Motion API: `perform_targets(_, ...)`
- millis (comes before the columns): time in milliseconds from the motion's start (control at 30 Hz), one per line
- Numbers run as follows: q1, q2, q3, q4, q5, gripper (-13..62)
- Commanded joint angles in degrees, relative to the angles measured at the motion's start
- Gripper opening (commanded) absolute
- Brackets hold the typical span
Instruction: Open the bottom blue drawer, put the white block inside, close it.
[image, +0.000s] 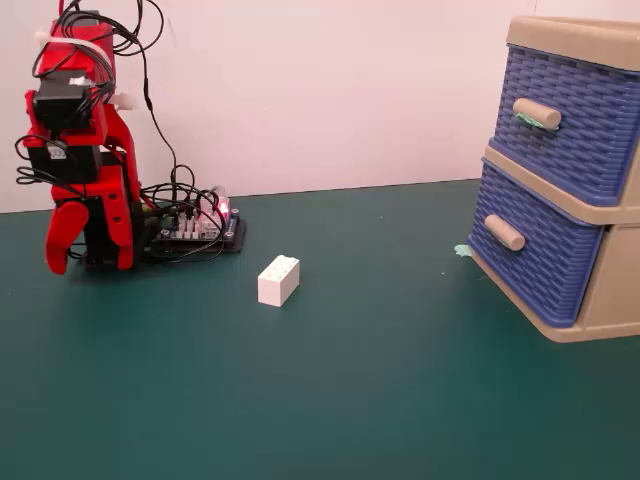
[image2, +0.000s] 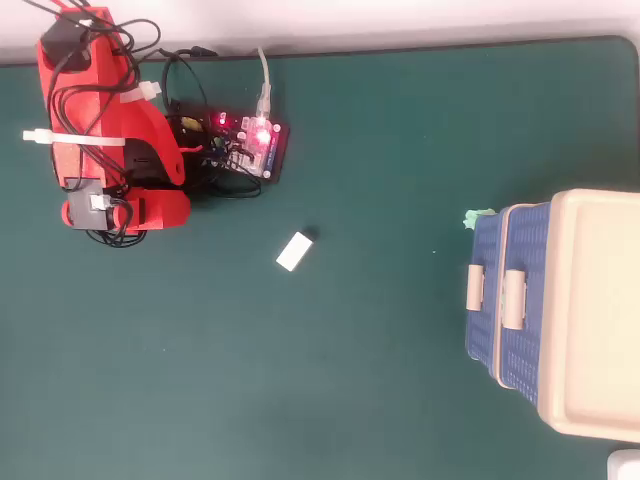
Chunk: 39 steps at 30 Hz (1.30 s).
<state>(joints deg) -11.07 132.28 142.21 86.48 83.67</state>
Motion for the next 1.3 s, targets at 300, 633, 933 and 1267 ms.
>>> perform_targets(300,0.0,2.5,-0.3,8.1,-1.0,34.1)
perform_targets(633,0.0,1.3,-43.2,17.2,9.9,34.1)
perform_targets(933,-49.6,-8.4,-49.9,-13.2,60.6,34.0)
perform_targets(1267,-67.1,-26.8,-27.9,-88.8,79.5,33.9)
